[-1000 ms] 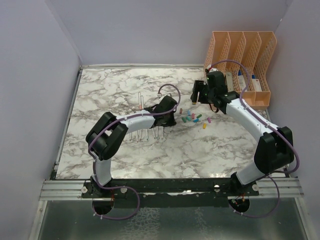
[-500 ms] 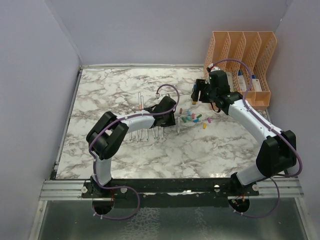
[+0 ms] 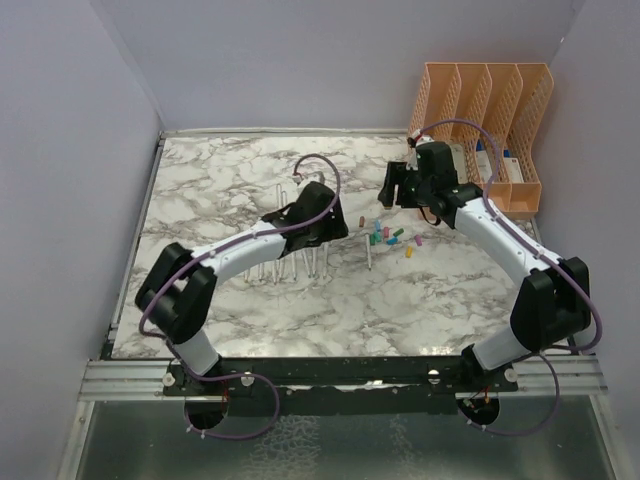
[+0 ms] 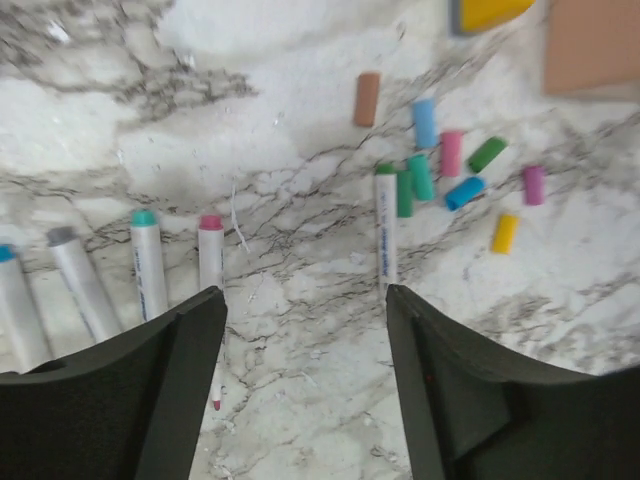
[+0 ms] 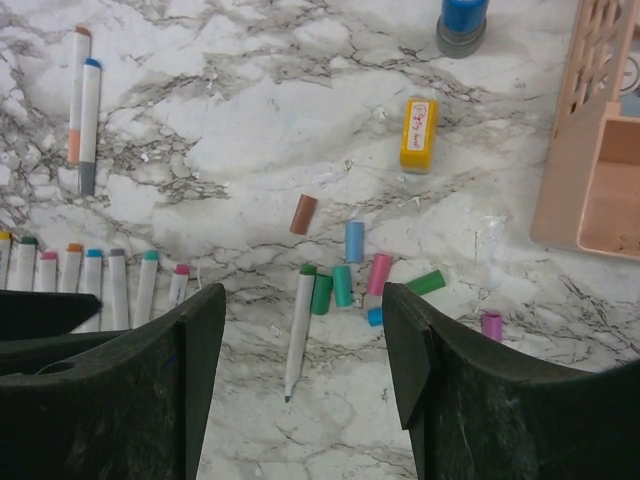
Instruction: Open the pen caps
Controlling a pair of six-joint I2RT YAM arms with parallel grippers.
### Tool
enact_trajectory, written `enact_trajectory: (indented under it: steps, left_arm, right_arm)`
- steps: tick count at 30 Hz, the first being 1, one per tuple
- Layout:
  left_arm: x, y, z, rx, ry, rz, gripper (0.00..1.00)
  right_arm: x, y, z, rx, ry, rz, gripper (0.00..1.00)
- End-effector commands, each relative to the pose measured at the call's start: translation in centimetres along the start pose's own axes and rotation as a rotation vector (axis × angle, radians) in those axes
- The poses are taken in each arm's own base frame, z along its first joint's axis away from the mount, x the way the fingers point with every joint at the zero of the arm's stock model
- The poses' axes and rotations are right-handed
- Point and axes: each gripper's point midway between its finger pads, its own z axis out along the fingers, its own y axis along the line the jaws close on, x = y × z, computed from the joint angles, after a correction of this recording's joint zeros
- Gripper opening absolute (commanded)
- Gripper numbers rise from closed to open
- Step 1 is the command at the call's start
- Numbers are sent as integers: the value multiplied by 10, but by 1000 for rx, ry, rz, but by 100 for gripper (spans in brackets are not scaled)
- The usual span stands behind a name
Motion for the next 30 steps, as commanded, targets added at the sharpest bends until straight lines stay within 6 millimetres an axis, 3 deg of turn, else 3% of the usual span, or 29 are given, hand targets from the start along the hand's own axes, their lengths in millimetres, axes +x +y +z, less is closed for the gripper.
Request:
enact_trajectory:
  steps: [1,8,16,24,30]
  left_arm:
    - [-59,-6,-50,66,-187,-22,71]
    - [-79,12,-83,87,-261,-46,75]
    - [-85,32,-100,84,-292,-73,75]
    - [-88,42,-111,77,-310,-81,75]
    - [-90,48,-113,69,-316,-92,75]
  right_arm:
    - [20,17,10,-57,100,-45,64]
    - [72,36,8,-60,251,-72,64]
    - [133,54,5,-82,372,-47,62]
    - [142,48,15,-48,396,-64,58]
    - [150,44,30,-26,416,-81,49]
